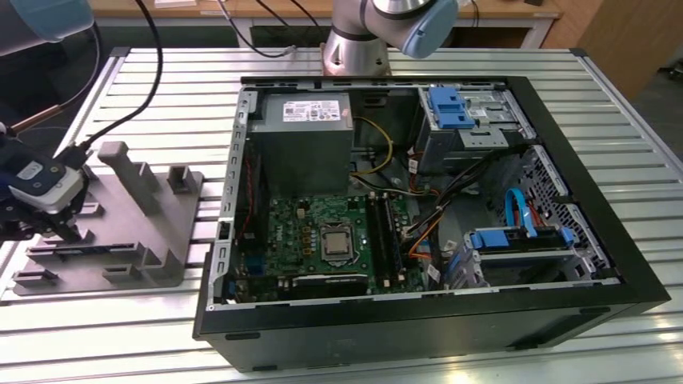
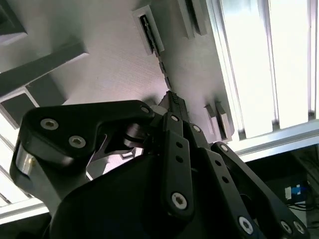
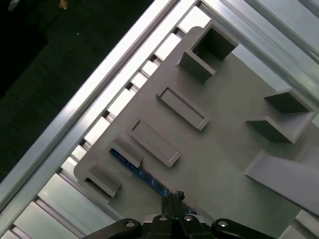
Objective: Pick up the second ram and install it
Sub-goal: 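Pick up the second ram and move it above second insertion slot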
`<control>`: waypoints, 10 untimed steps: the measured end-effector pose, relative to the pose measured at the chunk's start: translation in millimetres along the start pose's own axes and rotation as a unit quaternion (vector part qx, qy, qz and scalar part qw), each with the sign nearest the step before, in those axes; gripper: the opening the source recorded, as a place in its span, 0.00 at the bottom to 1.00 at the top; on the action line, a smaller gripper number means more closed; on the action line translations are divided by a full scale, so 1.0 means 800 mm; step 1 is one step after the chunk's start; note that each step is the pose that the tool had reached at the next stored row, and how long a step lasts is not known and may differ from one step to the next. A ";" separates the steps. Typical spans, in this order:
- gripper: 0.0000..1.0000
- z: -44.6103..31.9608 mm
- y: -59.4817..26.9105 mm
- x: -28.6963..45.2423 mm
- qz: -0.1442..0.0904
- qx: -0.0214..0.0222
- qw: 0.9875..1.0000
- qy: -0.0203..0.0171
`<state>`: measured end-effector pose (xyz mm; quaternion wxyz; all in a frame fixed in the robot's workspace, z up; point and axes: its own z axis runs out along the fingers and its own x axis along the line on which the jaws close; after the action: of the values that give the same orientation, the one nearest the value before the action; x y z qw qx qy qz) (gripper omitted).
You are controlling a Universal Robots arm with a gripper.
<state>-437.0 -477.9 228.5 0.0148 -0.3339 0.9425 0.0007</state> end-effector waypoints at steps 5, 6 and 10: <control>0.10 0.0000 0.000 0.0000 -0.027 -0.001 1.000 0.000; 0.10 0.0001 0.000 0.0000 -0.032 -0.001 0.999 0.000; 0.10 0.0002 0.000 0.0000 -0.053 -0.001 0.999 0.000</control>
<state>-437.0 -477.9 228.3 0.0147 -0.3831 0.9236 0.0015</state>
